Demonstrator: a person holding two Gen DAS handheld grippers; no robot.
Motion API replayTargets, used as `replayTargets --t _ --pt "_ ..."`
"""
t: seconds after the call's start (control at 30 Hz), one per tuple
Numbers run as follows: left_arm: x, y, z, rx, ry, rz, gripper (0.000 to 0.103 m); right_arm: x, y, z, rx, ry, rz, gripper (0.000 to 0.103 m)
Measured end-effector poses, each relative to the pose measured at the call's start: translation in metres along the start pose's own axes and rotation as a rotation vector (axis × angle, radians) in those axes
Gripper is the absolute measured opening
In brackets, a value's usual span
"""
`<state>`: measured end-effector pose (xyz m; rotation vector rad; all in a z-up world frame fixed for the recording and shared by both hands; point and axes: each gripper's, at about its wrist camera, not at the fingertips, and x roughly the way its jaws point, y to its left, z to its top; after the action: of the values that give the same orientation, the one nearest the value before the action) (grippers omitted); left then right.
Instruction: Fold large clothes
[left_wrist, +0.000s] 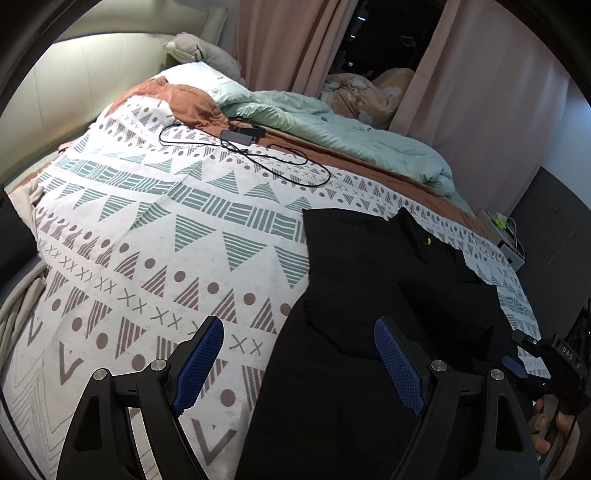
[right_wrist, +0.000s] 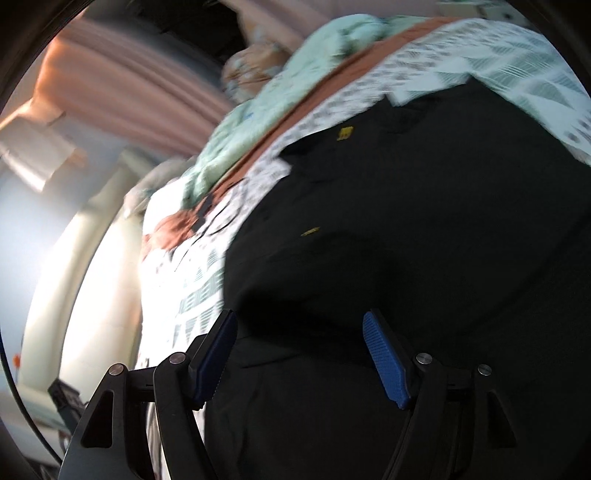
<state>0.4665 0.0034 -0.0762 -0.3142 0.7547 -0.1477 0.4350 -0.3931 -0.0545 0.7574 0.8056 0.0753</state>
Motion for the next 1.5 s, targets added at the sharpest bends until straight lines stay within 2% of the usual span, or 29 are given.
replayTargets --t 0.2,0.37,0.5,0.63,0.8,0.9,1.0,1.07,1.17,1.2,1.33,1.43,1.5 --pt "0.006 -0.051 -0.01 0.089 0.016 -0.025 0.085 -0.045 -0.074 0.002 0.19 -0.09 -0.076 0.071" --pt "0.023 -0.099 -0.026 0.176 0.041 -0.057 0.085 -0.059 -0.125 0.013 0.284 -0.138 -0.136 0.071" --pt "0.045 -0.138 -0.037 0.245 0.078 -0.074 0.085 -0.058 -0.152 0.019 0.337 -0.142 -0.116 0.07" --pt "0.064 -0.176 -0.045 0.314 0.114 -0.101 0.085 -0.05 -0.166 0.028 0.36 -0.139 -0.089 0.063" --pt "0.1 -0.217 -0.056 0.415 0.165 -0.068 0.085 -0.039 -0.172 0.047 0.348 -0.147 -0.086 0.062" --pt "0.128 -0.234 -0.061 0.452 0.21 -0.022 0.085 -0.035 -0.181 0.054 0.363 -0.151 -0.084 0.051" --pt "0.153 -0.243 -0.067 0.472 0.257 0.021 0.085 -0.032 -0.191 0.062 0.38 -0.16 -0.073 0.035" --pt "0.166 -0.246 -0.07 0.502 0.269 0.065 0.085 -0.03 -0.195 0.065 0.379 -0.162 -0.073 0.02" --pt "0.179 -0.247 -0.074 0.544 0.28 0.128 0.085 -0.026 -0.197 0.068 0.355 -0.171 -0.059 0.009" --pt "0.18 -0.245 -0.072 0.546 0.275 0.136 0.083 -0.027 -0.197 0.069 0.348 -0.177 -0.055 0.008" --pt "0.182 -0.237 -0.065 0.528 0.272 0.158 0.057 -0.038 -0.201 0.068 0.358 -0.229 -0.051 0.004" --pt "0.183 -0.234 -0.055 0.521 0.261 0.143 0.045 -0.047 -0.206 0.064 0.396 -0.268 -0.053 0.003" --pt "0.178 -0.234 -0.045 0.493 0.239 0.111 0.043 -0.052 -0.207 0.063 0.411 -0.294 -0.06 0.003"
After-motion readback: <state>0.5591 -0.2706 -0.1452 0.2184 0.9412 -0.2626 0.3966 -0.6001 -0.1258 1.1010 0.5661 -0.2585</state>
